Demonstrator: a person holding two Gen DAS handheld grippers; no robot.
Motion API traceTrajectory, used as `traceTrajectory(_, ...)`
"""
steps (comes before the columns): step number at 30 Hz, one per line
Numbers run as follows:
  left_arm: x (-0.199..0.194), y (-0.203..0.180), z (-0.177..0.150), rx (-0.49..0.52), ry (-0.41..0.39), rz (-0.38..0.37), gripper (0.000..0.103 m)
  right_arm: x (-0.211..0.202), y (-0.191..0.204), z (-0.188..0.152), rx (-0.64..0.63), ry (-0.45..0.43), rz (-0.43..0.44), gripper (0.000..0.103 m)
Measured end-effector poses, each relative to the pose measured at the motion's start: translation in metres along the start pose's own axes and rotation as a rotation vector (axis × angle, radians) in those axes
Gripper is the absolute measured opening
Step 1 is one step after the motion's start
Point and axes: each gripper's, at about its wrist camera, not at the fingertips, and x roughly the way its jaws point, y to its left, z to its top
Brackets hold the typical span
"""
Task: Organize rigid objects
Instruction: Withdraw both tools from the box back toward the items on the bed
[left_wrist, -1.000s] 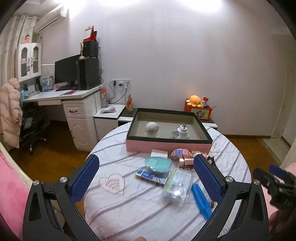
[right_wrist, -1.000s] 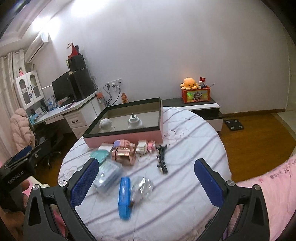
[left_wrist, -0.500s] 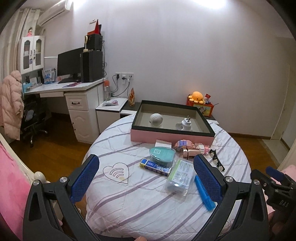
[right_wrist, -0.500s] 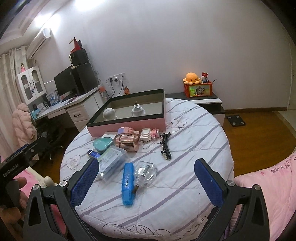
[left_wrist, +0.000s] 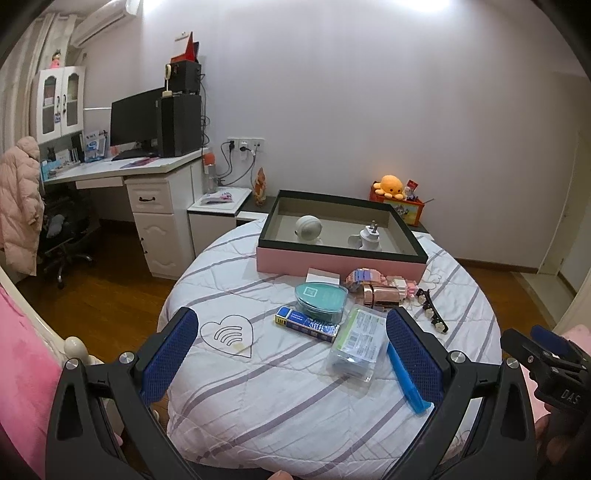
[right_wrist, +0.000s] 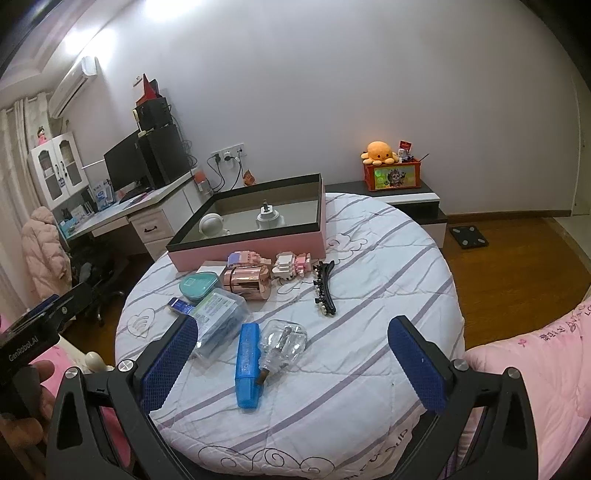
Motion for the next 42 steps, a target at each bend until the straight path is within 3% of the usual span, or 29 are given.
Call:
traceTrajectory(24, 0.028, -0.001, -0.023, 0.013, 0.074, 0.001, 0.103, 0.021, 0.003, -0.009, -0.06, 0.07, -0.01, 0.103)
traceTrajectory(42, 0.074, -0.025, -0.054, 0.05, 0.178, -0.1, 0.103, 0.052, -0.006, -0.024, -0.04, 0.137, -0.03, 0.103)
